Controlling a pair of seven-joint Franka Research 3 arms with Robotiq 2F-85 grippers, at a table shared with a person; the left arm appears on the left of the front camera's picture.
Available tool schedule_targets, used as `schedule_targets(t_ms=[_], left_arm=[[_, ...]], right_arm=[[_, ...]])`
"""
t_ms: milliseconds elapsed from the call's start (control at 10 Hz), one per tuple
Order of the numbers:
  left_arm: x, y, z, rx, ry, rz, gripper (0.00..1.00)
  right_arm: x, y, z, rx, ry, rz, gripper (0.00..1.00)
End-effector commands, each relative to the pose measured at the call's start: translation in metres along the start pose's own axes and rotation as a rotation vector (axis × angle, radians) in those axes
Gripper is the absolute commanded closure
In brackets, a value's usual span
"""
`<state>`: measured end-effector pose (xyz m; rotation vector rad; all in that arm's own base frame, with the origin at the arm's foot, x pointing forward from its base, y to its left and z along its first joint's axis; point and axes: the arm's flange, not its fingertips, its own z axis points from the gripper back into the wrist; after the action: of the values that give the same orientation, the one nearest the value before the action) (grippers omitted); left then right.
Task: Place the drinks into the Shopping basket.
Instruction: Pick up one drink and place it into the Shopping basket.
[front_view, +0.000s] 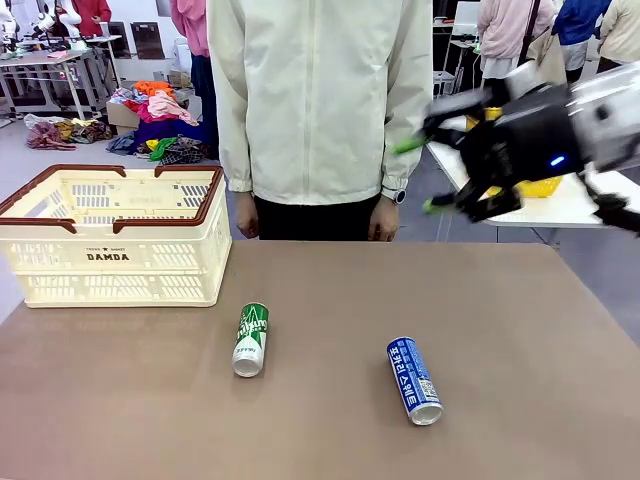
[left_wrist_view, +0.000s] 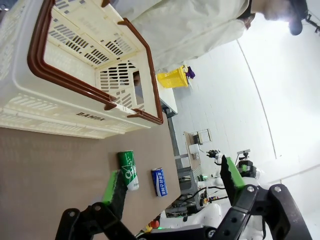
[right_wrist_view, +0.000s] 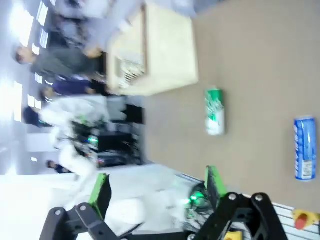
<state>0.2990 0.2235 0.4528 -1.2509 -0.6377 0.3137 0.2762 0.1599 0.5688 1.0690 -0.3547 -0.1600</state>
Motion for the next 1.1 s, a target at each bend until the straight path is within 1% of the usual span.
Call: schedule_targets(t_ms=[0, 300, 400, 500, 600, 700, 800, 900, 1000], left_arm=[[-0.001, -0.001, 0.001, -0.011, 0.004, -0.013, 0.0], [-0.001, -0.001, 0.001, -0.011, 0.004, -0.013, 0.0], [-0.001, -0.001, 0.001, -0.011, 0.004, -0.013, 0.0], [-0.001, -0.001, 0.001, -0.011, 0.004, -0.013, 0.0], [-0.001, -0.001, 0.001, -0.011, 0.004, -0.013, 0.0], [-0.001, -0.001, 0.001, -0.011, 0.004, -0.013, 0.0], [-0.001, -0.001, 0.001, -0.011, 0.004, -0.013, 0.0], [-0.001, -0.001, 0.001, -0.011, 0.004, -0.013, 0.0], [-0.001, -0.001, 0.001, -0.011, 0.004, -0.013, 0.0]], right_arm=[[-0.02, -0.007, -0.038, -0.121, 0.048, 0.042, 0.0], [-0.02, -0.007, -0.038, -0.121, 0.048, 0.042, 0.0], [-0.016, -0.007, -0.03, -0.099, 0.043, 0.017, 0.0], [0.0, -0.008, -0.003, -0.04, 0.077, -0.014, 0.0], [0.015, -0.02, 0.04, 0.074, 0.242, -0.094, 0.0], [0.027, -0.05, 0.084, 0.125, 0.397, -0.201, 0.0], [0.037, -0.089, 0.116, 0.164, 0.503, -0.281, 0.0], [0.046, -0.137, 0.145, 0.26, 0.608, -0.247, 0.0], [0.054, -0.187, 0.165, 0.411, 0.552, -0.257, 0.0]])
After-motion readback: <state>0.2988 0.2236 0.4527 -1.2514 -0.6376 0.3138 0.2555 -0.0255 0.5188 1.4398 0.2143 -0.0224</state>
